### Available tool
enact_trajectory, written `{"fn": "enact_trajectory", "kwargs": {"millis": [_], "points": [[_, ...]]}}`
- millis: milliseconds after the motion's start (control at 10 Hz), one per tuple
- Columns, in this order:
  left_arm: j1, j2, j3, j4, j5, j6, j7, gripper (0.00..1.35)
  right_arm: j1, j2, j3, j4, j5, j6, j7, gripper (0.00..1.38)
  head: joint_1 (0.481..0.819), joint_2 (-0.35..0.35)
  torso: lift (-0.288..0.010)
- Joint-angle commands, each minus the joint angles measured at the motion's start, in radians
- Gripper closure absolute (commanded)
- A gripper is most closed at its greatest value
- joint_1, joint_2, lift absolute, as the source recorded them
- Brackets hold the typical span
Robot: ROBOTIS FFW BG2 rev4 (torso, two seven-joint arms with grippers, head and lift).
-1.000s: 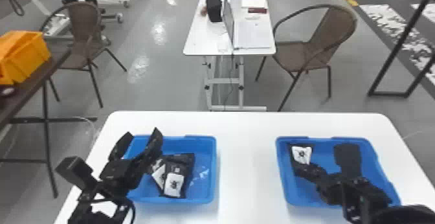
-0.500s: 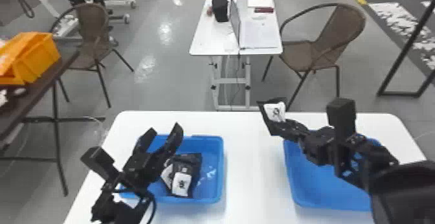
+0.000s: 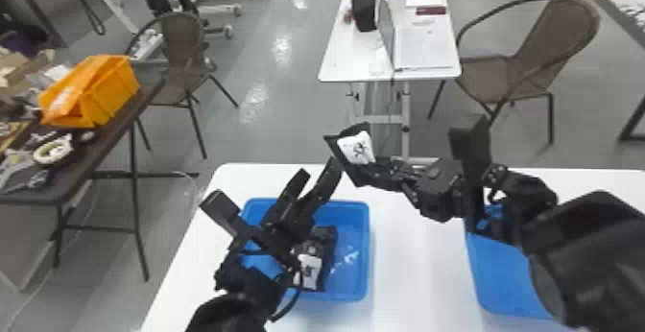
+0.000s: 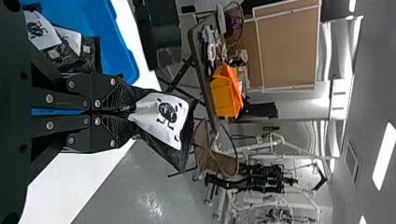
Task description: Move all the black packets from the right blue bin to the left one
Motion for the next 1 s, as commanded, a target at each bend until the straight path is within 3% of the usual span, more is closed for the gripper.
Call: {"fn": "enact_trajectory", "kwargs": {"millis": [0,200,400,600,700,800,900], "points": [[-0.031,0.006,-0.045,-0.003,0.024,-0.004,-0.004,0.18,-0.020,-0.001,0.017,0.021,-0.014,-0.010,0.004,1.12,0.695,0.206,0.000],[-0.040,0.006,-0.058,-0.011,0.023,-0.004,-0.004,0.18,-0.032,-0.003,0.034,0.033,-0.024,-0.016,0.009,1.12,0.695,0.187,0.000],[-0.049,0.002,-0.055,-0.011,0.034,0.067,-0.012,0.18,-0.040,-0.004,0.042,0.044,-0.030,-0.018,0.007,1.12,0.695,0.183,0.000],[-0.060,0.008,-0.064,-0.011,0.018,0.054,-0.016,0.22,-0.044,-0.003,0.048,0.050,-0.037,-0.019,0.007,1.12,0.695,0.171,0.000],[-0.058,0.008,-0.062,-0.011,0.011,0.036,-0.015,0.36,-0.043,-0.003,0.048,0.050,-0.040,-0.019,0.007,1.12,0.695,0.171,0.000],[-0.057,0.006,-0.059,-0.011,0.001,0.018,-0.013,0.91,-0.043,-0.003,0.048,0.055,-0.045,-0.019,0.007,1.12,0.695,0.172,0.000],[-0.049,0.003,-0.056,-0.011,-0.005,-0.025,-0.007,1.21,-0.043,-0.003,0.048,0.058,-0.047,-0.019,0.007,1.12,0.695,0.177,0.000]]}}
